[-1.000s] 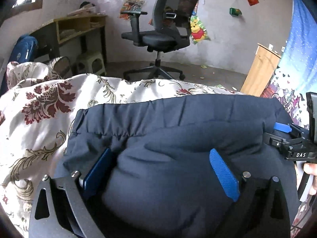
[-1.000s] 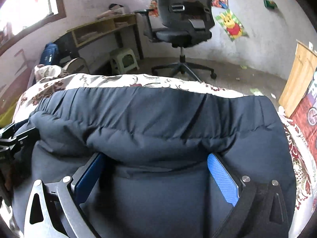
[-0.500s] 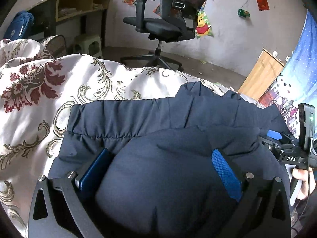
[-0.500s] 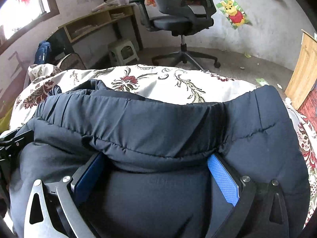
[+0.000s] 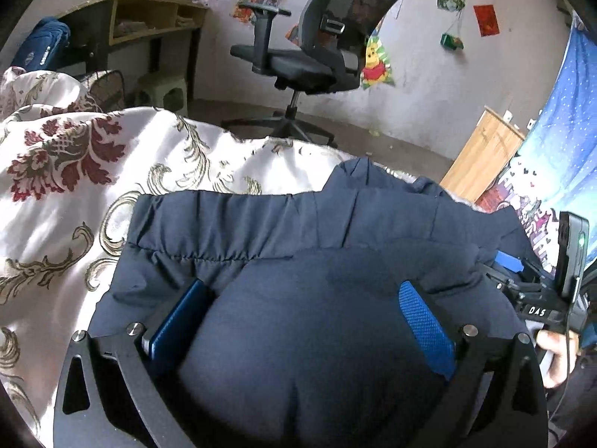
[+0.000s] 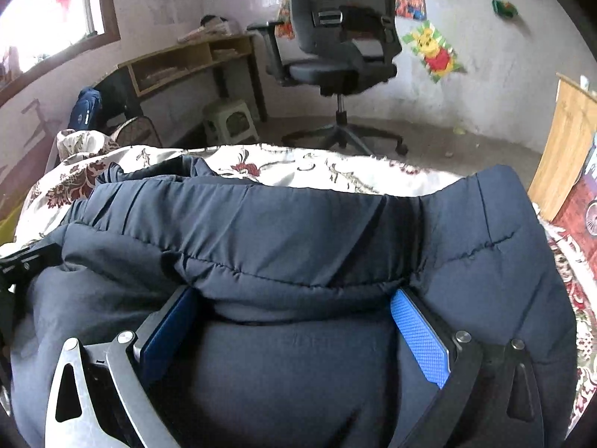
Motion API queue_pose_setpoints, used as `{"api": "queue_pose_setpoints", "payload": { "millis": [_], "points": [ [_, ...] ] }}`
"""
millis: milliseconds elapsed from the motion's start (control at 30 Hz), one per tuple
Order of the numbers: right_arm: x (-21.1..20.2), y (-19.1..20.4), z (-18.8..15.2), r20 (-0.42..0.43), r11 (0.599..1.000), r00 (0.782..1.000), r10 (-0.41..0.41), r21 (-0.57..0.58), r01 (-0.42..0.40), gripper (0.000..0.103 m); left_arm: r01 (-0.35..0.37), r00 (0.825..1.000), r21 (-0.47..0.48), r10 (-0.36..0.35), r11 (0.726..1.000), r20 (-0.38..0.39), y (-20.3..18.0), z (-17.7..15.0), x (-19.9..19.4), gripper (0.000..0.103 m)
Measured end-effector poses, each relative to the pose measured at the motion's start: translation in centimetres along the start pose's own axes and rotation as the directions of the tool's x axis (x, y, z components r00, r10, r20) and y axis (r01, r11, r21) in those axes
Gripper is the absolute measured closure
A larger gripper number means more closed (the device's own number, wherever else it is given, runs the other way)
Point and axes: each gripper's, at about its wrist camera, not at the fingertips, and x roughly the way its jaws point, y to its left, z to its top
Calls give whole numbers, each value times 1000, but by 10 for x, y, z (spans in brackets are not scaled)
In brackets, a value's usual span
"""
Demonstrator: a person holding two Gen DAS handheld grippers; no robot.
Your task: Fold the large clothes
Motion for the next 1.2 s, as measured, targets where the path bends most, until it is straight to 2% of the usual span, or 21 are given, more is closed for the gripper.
{"api": "queue_pose_setpoints", "payload": {
  "millis": [200, 267, 333, 433, 533, 633, 867, 967, 1100, 1167, 1200],
  "points": [
    [-47, -6, -7, 116, 997, 990, -76, 14, 75, 0, 3, 992, -76, 6, 997, 122, 19, -4, -51, 1],
    [-64, -13, -9, 139, 995, 986, -97, 10, 97, 0, -23, 991, -81, 33, 996, 130, 28, -7, -66, 1],
    [-78, -24, -11, 148, 993, 982, -121, 4, 122, 0, -47, 993, -78, 55, 996, 101, 38, -10, -76, 1],
    [-91, -47, -16, 114, 987, 980, -163, 21, 162, 0, -54, 997, -82, 59, 995, 58, 54, -19, -87, 1],
    [-101, -72, -27, 65, 985, 987, -150, 90, 144, 0, -15, 1000, -98, 17, 995, 18, 65, -32, -95, 1],
    [-112, -95, -43, 41, 978, 988, -147, 153, 139, 0, -1, 1000, -101, 3, 995, 14, 68, -44, -106, 1],
    [-121, -121, -70, -10, 962, 997, -75, 261, 75, 0, 15, 1000, -107, -18, 994, -23, 67, -56, -109, 1],
    [-122, -119, -78, -22, 967, 999, -45, 249, 50, 0, 15, 999, -97, -19, 995, -31, 64, -59, -110, 1],
    [-122, -107, -79, -37, 981, 998, -44, 186, 50, 0, -7, 1000, -61, 7, 998, -6, 59, -62, -116, 3],
    [-122, -104, -77, -38, 984, 998, -41, 172, 47, 0, 1, 1000, -63, -1, 998, -10, 58, -61, -114, 5],
    [-121, -102, -76, -35, 984, 999, -39, 172, 44, 0, 5, 1000, -65, -6, 998, -12, 59, -60, -113, 9]
  ]
}}
